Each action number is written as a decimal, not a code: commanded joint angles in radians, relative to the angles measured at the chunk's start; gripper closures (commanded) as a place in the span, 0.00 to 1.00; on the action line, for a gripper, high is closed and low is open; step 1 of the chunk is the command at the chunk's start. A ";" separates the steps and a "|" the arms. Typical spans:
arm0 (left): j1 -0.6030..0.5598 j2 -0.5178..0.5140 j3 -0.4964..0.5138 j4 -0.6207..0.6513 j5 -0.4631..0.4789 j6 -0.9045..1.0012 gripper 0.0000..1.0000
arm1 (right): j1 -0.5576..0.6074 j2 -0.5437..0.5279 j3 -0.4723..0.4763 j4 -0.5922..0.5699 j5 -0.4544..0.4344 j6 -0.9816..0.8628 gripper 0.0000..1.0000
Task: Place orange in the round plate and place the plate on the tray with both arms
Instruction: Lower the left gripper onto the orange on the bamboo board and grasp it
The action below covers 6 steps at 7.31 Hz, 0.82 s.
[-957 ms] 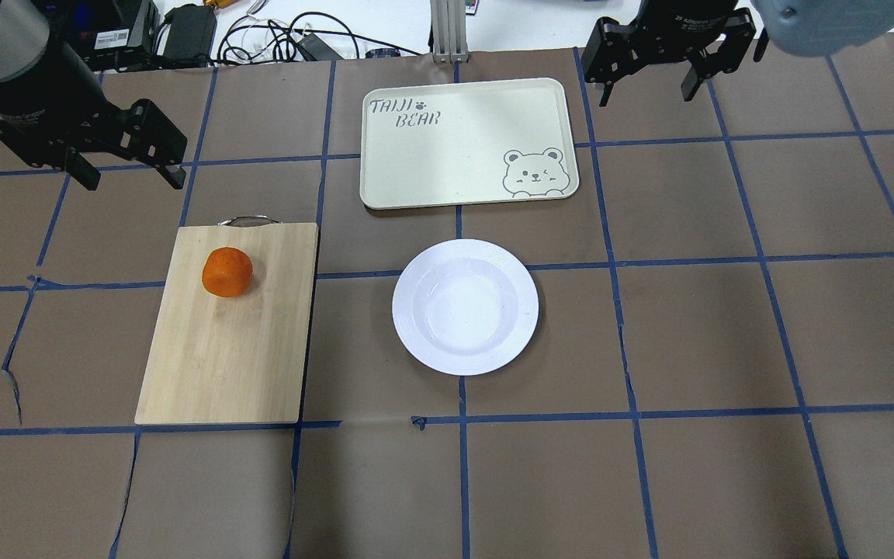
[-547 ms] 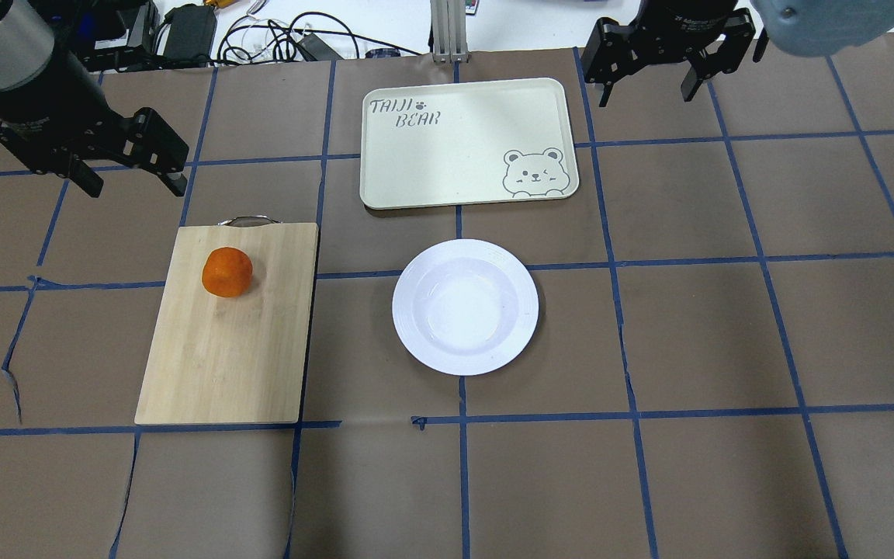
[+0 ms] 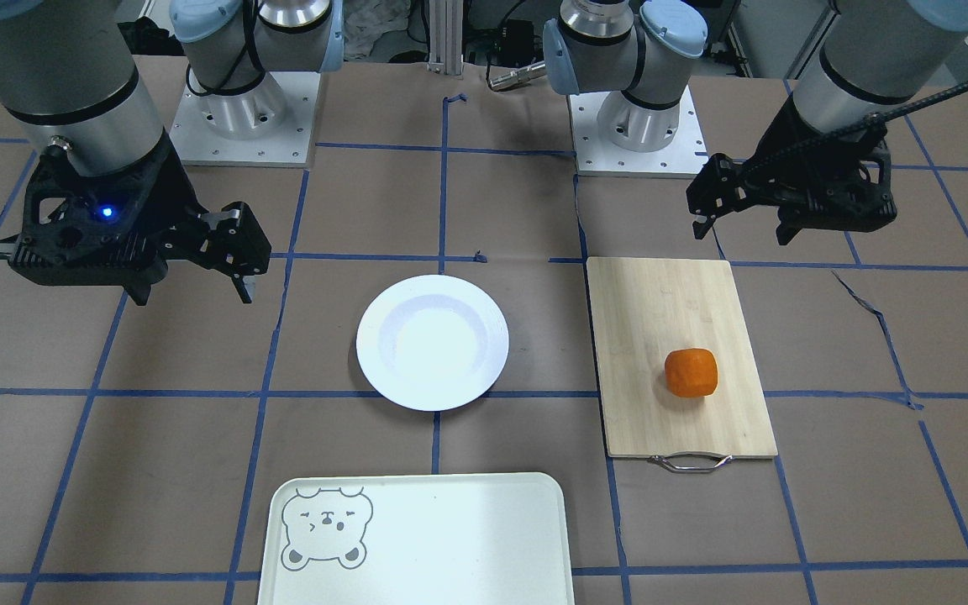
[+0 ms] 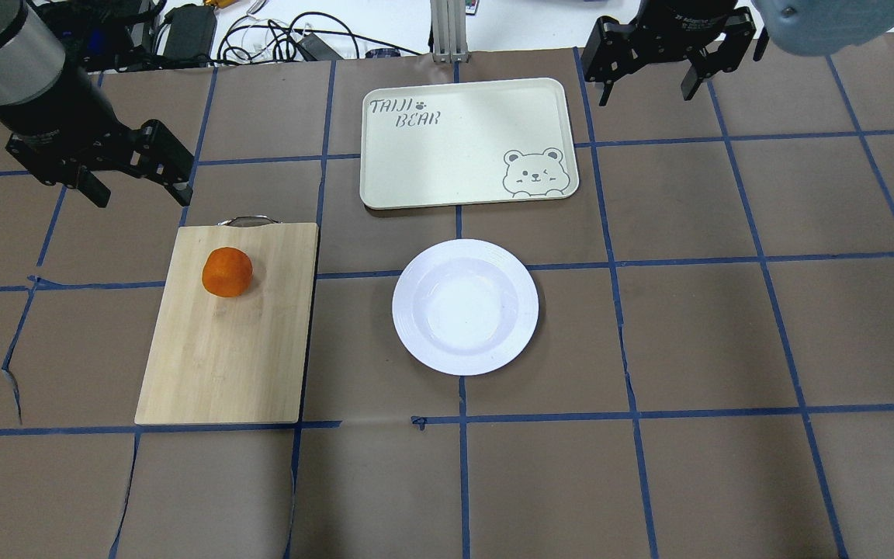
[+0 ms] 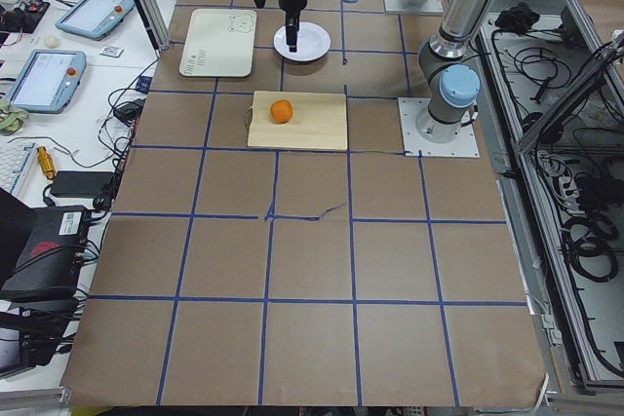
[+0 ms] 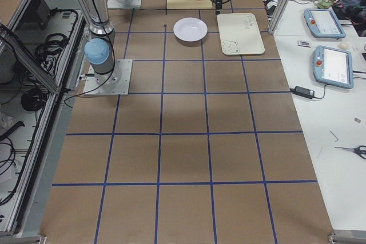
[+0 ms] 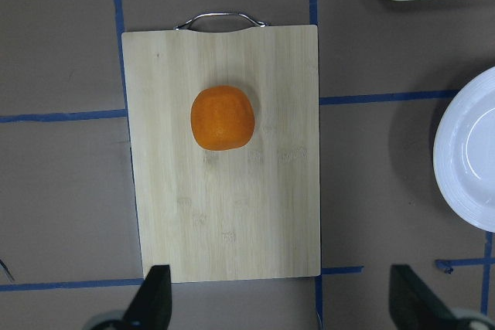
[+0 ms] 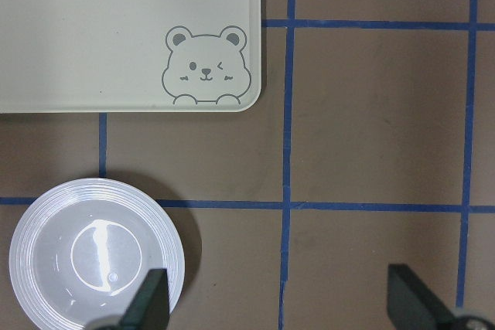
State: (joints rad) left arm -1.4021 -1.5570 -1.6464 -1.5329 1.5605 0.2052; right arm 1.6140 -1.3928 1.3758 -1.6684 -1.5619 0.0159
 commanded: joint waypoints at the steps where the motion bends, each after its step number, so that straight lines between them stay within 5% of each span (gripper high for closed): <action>1: 0.003 -0.032 -0.091 0.161 0.003 0.002 0.00 | 0.000 0.000 -0.001 -0.001 -0.001 -0.001 0.00; 6: 0.048 -0.199 -0.119 0.214 0.010 -0.012 0.00 | 0.001 0.000 -0.003 0.001 0.002 -0.001 0.00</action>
State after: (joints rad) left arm -1.3594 -1.7147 -1.7602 -1.3215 1.5732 0.1987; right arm 1.6150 -1.3928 1.3722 -1.6676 -1.5606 0.0153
